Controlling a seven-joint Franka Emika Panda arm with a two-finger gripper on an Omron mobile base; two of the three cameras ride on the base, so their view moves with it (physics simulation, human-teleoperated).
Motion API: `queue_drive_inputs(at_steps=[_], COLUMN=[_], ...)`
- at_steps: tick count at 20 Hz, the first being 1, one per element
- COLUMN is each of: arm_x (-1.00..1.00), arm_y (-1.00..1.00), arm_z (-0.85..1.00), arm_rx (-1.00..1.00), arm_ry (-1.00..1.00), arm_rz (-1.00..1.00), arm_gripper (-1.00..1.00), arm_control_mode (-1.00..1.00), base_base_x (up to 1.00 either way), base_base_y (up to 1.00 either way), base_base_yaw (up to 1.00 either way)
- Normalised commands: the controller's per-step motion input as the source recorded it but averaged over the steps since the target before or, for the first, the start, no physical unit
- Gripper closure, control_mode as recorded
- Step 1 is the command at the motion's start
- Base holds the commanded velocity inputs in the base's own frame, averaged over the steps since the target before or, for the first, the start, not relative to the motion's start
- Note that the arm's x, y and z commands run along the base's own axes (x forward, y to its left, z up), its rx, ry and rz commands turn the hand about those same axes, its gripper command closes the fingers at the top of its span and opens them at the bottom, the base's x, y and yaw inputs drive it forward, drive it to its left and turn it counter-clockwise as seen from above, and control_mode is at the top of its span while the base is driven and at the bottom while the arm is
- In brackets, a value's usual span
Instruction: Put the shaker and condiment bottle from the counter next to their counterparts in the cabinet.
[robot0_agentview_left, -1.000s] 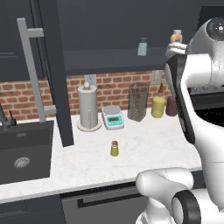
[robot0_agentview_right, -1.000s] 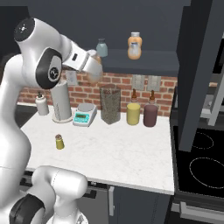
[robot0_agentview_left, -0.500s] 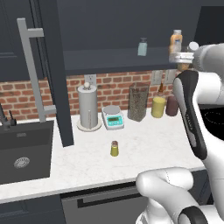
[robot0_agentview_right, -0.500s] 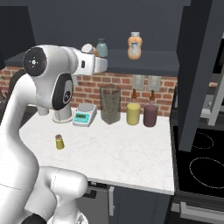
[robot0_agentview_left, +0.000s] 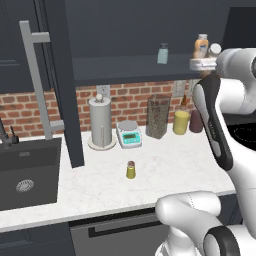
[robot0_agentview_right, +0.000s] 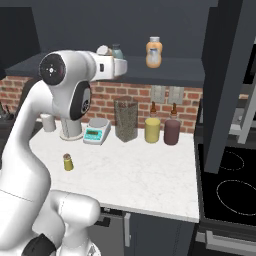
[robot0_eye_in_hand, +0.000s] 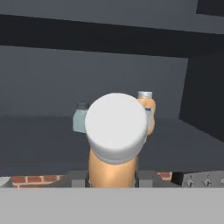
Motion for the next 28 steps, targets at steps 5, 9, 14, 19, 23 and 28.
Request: queue_drive_inputs(at_steps=[5,9,14,19,23,28], arm_x=[0.16,0.04,0.0,-0.02,-0.15,-0.14], arm_y=[0.0,0.0,0.0,-0.01,-0.01,0.0], arm_z=[0.35,0.32,0.1,0.0,-0.13,-0.35], arm_rx=[0.0,0.0,0.0,0.0,0.0,0.0], arm_ry=[0.17,0.15,0.06,0.0,-0.03,-0.07], arm_rz=[0.0,0.0,0.0,0.0,0.04,0.04], arm_gripper=[1.0,1.0,1.0,1.0,1.0,1.0], arm_control_mode=[-1.0,-1.0,-1.0,-1.0,-1.0,-1.0], base_base_x=[0.0,0.0,0.0,0.0,0.0,0.0], base_base_y=[0.0,0.0,0.0,0.0,0.0,0.0], base_base_yaw=[0.0,0.0,0.0,0.0,0.0,0.0])
